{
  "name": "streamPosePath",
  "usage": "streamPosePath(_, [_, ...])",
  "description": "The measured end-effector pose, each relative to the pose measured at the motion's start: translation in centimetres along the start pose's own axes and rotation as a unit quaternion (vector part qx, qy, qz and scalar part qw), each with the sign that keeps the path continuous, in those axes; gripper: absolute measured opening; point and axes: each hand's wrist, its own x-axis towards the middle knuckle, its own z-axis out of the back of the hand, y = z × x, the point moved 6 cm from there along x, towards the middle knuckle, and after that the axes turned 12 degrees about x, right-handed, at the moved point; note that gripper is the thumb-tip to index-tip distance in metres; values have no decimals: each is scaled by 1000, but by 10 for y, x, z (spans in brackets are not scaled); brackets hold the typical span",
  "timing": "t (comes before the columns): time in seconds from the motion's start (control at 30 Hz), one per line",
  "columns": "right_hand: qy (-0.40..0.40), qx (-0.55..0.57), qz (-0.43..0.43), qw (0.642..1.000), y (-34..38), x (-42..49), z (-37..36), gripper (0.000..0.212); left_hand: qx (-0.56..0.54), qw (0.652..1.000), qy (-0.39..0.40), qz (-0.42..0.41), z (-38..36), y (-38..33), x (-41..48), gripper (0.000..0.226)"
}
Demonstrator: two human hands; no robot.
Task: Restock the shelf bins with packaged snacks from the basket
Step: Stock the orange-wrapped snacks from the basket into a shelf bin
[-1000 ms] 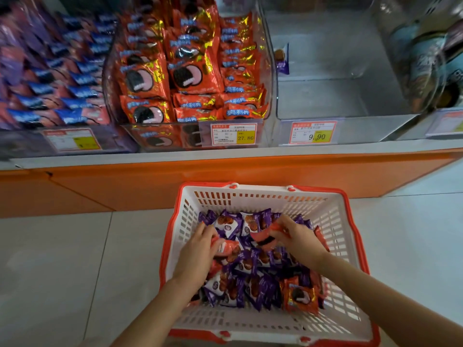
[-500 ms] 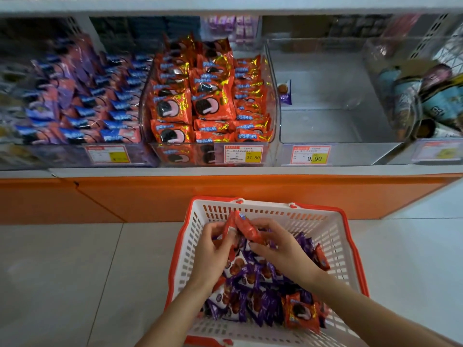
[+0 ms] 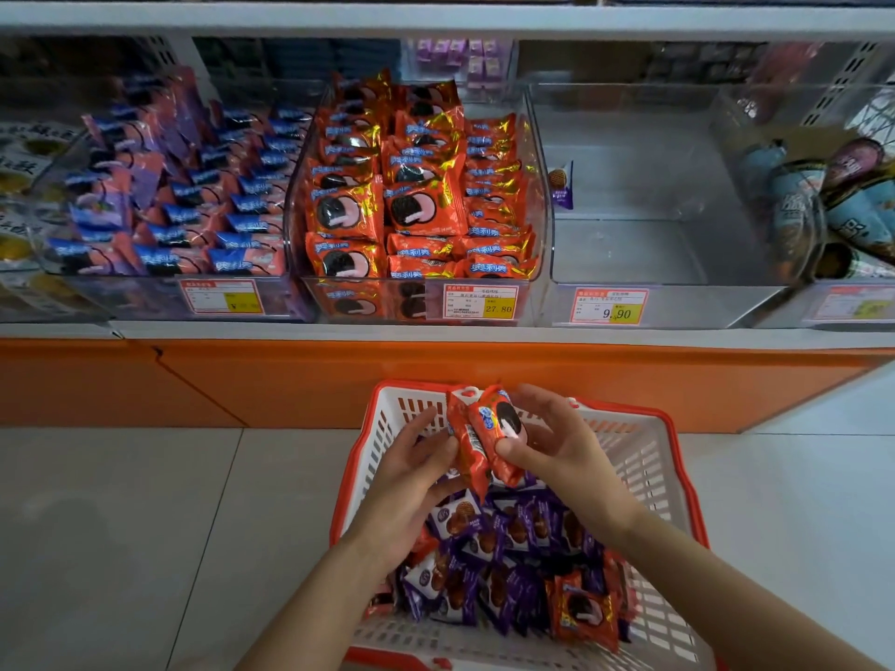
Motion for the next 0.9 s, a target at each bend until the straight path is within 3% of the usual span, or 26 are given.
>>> streamPosePath(0.1, [39, -3, -19, 999, 5, 1, -5, 62, 41, 997, 69, 0, 0, -3, -2, 44])
streamPosePath(0.17, [45, -24, -18, 999, 9, 2, -5, 56, 115, 990, 74, -19, 6, -7, -2, 48])
streamPosePath(0.33, [3, -113, 24, 993, 21, 8, -1, 53, 233, 971, 5, -50, 23, -22, -1, 56])
streamPosePath(0.63, [11, -172, 95, 980, 69, 37, -14, 42, 338, 918, -111, -178, 48, -94, 2, 22])
streamPosePath(0.7, [6, -206, 138, 969, 93, 52, -22, 42, 368, 892, -138, -225, 53, -116, 6, 23])
streamPosePath(0.83, [-16, -253, 228, 940, 139, 80, -46, 43, 504, 776, -178, -335, 54, -152, 15, 38])
streamPosePath(0.9, [-29, -283, 261, 923, 156, 95, -57, 42, 538, 752, -172, -339, 52, -160, 23, 38])
